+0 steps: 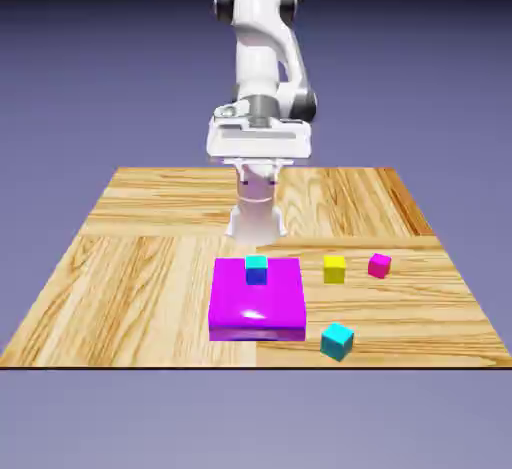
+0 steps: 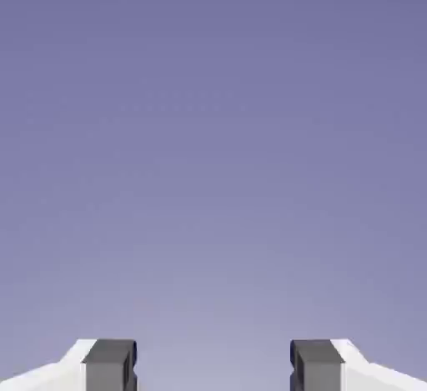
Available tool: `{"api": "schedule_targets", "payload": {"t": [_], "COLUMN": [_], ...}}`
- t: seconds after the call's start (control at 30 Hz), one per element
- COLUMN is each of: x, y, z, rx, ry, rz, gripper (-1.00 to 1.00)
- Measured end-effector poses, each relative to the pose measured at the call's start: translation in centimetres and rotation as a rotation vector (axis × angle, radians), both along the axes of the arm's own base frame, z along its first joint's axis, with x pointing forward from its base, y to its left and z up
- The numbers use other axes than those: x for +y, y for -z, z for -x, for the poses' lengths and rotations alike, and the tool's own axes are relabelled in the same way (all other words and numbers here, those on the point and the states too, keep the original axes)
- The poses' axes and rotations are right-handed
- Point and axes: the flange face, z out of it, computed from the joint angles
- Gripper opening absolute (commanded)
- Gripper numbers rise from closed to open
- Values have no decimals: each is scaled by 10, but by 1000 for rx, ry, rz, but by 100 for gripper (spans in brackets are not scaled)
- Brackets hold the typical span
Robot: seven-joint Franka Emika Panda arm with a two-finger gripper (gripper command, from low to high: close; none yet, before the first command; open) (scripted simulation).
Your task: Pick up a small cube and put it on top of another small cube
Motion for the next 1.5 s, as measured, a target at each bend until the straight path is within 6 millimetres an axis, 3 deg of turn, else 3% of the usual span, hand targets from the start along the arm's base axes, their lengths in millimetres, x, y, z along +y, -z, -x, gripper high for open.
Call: {"api": "schedule_targets", "payload": {"t": [0.27,0.5,0.77,1.0,1.2,1.23,1.3,1.5], "x": [27,58,98,132,145,145,145,135], "y": [56,116,191,257,326,329,330,261], "z": [-42,-67,-80,-79,-87,-87,-87,-76], "rx": [159,279,385,445,448,448,449,449], "ry": [-203,-386,-598,-784,-798,-798,-798,-809], "rz": [21,57,118,193,201,200,199,198], "gripper": [0,0,0,0,0,-100,-100,-100]}}
